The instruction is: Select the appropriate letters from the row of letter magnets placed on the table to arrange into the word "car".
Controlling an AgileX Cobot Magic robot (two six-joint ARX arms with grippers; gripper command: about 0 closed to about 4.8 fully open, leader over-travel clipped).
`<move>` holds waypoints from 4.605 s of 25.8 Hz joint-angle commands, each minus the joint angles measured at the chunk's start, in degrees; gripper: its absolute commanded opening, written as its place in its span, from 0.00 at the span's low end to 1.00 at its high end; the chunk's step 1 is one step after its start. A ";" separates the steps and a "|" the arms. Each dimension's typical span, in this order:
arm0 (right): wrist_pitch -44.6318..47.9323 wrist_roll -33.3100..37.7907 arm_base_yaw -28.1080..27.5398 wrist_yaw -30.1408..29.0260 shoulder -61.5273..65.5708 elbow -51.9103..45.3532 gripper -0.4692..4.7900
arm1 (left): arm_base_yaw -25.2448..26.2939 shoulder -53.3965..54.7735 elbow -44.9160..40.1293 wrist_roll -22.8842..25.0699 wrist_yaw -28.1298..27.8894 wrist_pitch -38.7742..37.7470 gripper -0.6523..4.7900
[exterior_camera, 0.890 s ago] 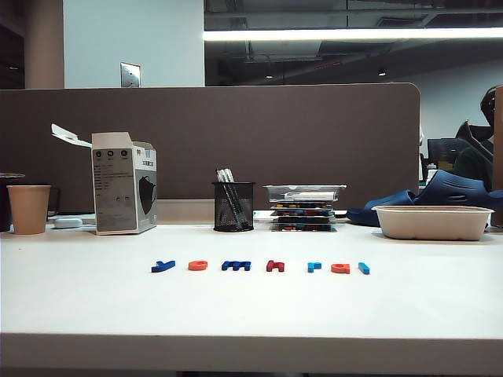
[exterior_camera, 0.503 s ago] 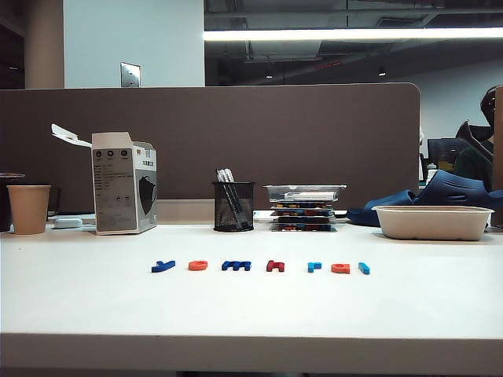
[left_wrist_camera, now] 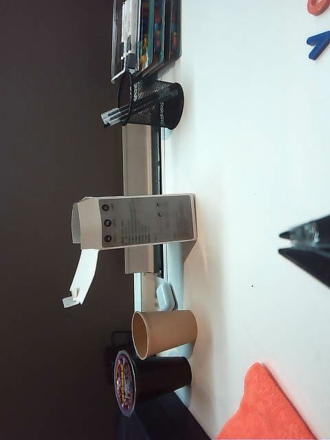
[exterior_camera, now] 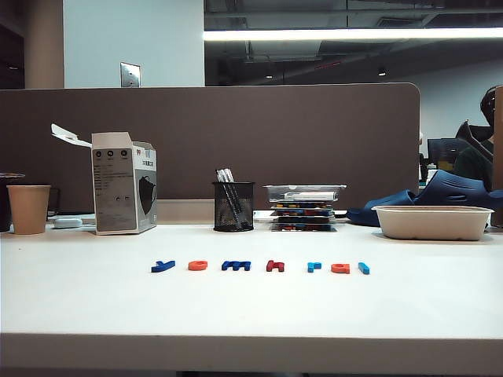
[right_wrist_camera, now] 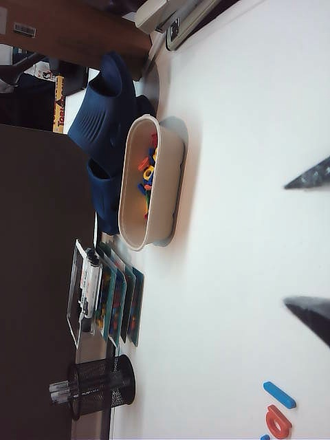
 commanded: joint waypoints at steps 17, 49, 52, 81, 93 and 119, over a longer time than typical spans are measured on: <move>1.16 0.07 0.07 0.07 -0.81 -0.26 0.46 | 0.09 1.31 18.86 -0.20 12.02 -8.98 0.11; 1.16 0.07 0.00 0.31 -0.81 -0.26 0.46 | -29.99 66.95 81.29 -23.80 9.25 -48.94 0.11; 1.16 0.07 0.00 0.28 -0.81 -0.26 0.46 | -33.66 68.06 81.29 -25.09 3.76 -48.94 0.12; 1.16 0.07 0.02 0.09 -0.81 -0.26 0.46 | -34.51 72.65 81.26 -29.31 -2.29 -51.30 0.39; 1.14 0.07 0.07 0.07 -0.81 -0.26 0.46 | -34.49 72.65 81.26 -29.35 -2.34 -51.32 0.39; 3.72 0.07 0.07 0.04 -0.81 0.02 0.45 | -34.49 72.65 81.24 -29.33 -2.54 -51.25 0.11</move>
